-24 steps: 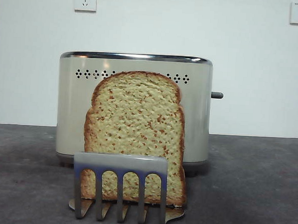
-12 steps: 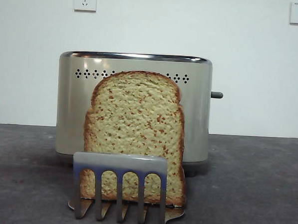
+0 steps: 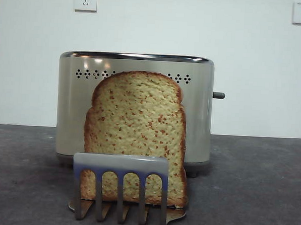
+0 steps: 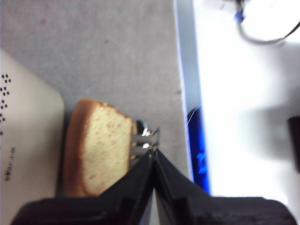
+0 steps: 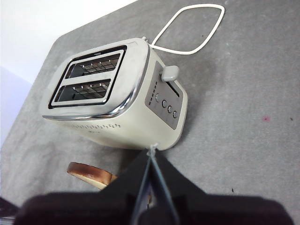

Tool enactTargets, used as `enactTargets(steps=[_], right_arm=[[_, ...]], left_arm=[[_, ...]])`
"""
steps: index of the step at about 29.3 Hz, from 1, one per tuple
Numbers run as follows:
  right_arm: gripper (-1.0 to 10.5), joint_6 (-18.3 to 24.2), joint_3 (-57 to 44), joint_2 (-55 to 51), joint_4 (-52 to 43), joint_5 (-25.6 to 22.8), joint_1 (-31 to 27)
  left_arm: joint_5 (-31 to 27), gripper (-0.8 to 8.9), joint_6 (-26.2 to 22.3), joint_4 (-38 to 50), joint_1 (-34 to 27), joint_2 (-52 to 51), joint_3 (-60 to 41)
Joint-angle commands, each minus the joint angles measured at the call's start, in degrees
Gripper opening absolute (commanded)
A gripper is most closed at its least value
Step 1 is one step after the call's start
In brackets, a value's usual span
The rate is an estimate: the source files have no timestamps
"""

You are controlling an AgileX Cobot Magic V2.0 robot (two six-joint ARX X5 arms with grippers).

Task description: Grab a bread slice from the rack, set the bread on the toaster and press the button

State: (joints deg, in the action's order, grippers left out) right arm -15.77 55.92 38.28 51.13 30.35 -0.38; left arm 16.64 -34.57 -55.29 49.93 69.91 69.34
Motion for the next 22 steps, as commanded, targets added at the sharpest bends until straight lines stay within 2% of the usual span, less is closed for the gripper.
enactTargets(steps=[1,3,7,10,22], right_arm=[[0.0,2.1,0.2,-0.1,0.0,0.3,0.1],[0.0,2.8,0.2,-0.1,-0.1,0.3,0.1],[0.0,3.6,0.2,-0.1,0.1,0.2,0.1],[0.0,5.3,0.2,-0.1,0.7,0.1,0.0],[0.0,8.9,0.2,-0.1,3.5,0.1,0.1]], left_arm=[[-3.1,0.02,-1.7,-1.2,1.2,3.1,2.4],[-4.2,0.51,-1.7,-1.8,1.6,4.9,4.0],[-5.9,3.2,-1.7,-2.0,1.8,7.8,5.7],[-6.8,4.23,-1.7,-2.0,1.7,9.1,6.2],[-11.8,4.22,-3.3,1.6,1.7,15.0,6.2]])
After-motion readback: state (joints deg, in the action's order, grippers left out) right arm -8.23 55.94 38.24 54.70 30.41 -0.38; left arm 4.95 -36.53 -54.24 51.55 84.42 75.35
